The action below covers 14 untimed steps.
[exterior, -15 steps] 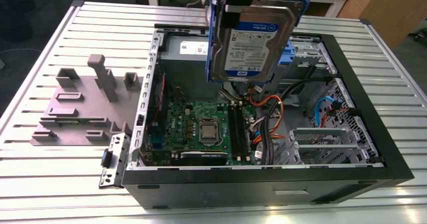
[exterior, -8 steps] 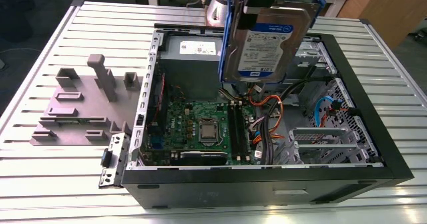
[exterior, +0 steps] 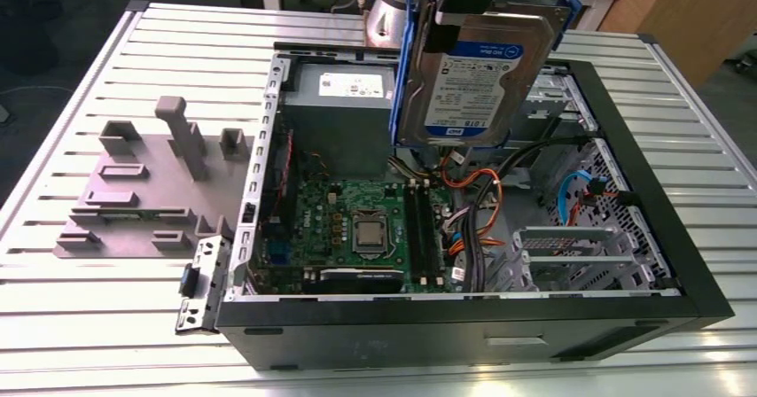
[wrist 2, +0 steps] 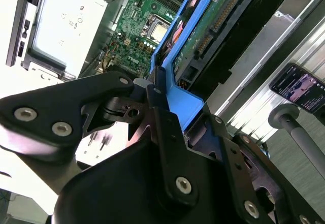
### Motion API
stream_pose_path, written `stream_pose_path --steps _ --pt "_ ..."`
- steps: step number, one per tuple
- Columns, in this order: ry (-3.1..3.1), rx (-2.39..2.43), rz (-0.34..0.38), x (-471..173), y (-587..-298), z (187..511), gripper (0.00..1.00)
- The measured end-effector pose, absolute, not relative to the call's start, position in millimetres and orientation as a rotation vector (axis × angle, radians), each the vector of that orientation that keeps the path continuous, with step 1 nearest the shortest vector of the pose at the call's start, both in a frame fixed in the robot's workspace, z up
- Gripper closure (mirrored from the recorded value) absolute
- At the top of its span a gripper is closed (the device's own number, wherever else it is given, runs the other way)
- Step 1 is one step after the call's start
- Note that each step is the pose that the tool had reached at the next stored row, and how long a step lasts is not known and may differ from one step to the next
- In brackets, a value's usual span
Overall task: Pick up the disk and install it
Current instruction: 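Insert the disk into the insertion slot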
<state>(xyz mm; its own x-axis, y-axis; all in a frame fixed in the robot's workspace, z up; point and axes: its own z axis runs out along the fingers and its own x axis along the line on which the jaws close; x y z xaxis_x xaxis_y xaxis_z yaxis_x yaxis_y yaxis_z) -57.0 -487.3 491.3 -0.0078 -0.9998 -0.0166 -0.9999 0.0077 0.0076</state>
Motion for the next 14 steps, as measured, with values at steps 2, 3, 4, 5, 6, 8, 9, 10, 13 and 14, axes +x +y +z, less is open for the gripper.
stream_pose_path --steps 2,3,4,5,6,8,9,10,13,14 --pt "2.225 -2.208 0.027 -57 -487 491 0.64" --pt "2.225 -2.208 0.027 -57 -487 491 0.64" --pt "2.225 -2.208 0.027 -57 -488 491 0.64" --pt "2.225 -2.208 0.027 -57 -488 491 0.64" --pt "2.225 -2.208 0.027 -57 -488 491 0.64" --pt "2.225 -2.208 0.027 -57 -490 491 0.64" --pt "2.225 -2.208 0.027 -57 -491 491 0.64" --pt "2.226 -2.208 0.026 -57 -493 491 0.64" --pt "2.226 -2.208 0.026 -57 -497 491 0.64" --pt "2.226 -2.208 0.026 -57 -499 491 0.64"
